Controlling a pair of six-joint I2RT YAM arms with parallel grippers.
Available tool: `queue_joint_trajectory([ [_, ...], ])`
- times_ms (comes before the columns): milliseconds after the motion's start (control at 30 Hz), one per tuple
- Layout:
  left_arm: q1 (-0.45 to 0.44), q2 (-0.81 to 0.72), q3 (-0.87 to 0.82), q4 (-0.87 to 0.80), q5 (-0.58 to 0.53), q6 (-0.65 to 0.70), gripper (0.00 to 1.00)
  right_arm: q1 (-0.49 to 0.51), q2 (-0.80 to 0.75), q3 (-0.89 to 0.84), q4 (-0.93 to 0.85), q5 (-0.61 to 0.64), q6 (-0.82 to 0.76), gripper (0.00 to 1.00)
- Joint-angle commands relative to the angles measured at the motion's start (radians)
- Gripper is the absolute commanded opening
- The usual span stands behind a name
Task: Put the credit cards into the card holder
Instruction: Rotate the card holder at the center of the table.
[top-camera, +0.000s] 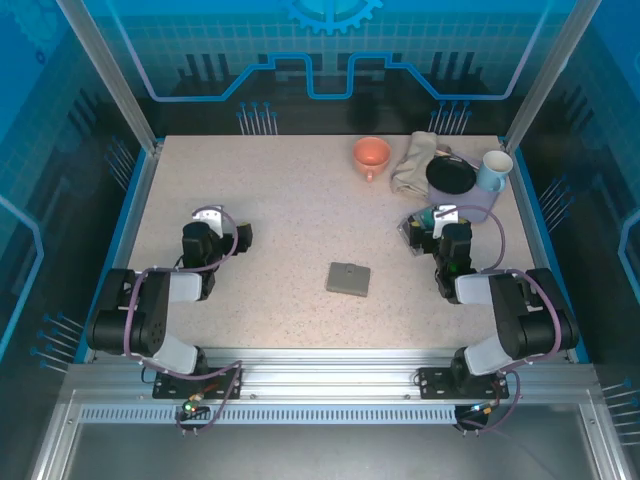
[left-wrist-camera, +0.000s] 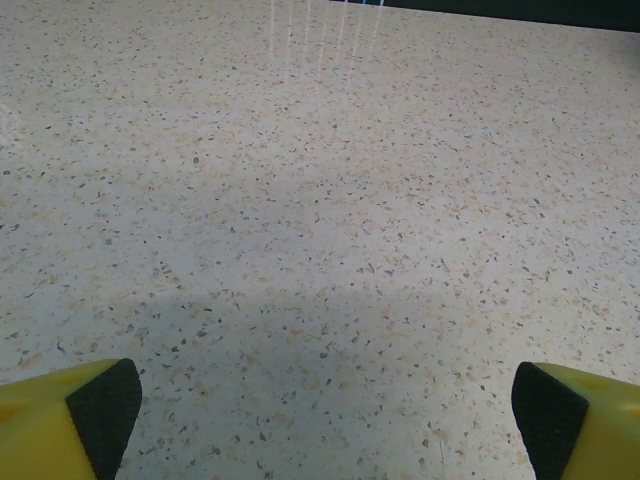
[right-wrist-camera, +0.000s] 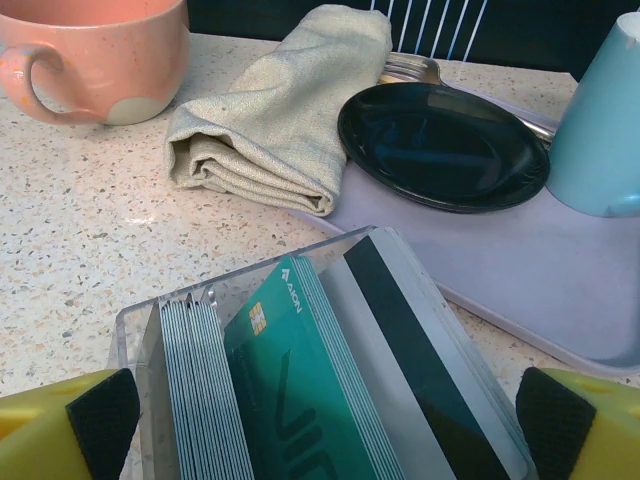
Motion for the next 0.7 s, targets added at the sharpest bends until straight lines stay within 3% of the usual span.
queue_joint_trajectory([
  [0, 0.008, 0.001, 0.020, 0.000, 0.026, 0.015, 0.99, -0.013, 0.004, 0.015, 0.007, 0.013, 0.012, 1.00],
  [467, 0.007, 0.000, 0.011, 0.017, 0.052, 0.026, 0.99, -0.009, -0.002, 0.002, 0.028, -0.017, -0.006, 1.00],
  [667, 0.006, -0.036, -0.050, 0.100, 0.046, 0.023, 0.99, 0.013, -0.019, -0.022, 0.062, -0.014, -0.033, 1.00],
])
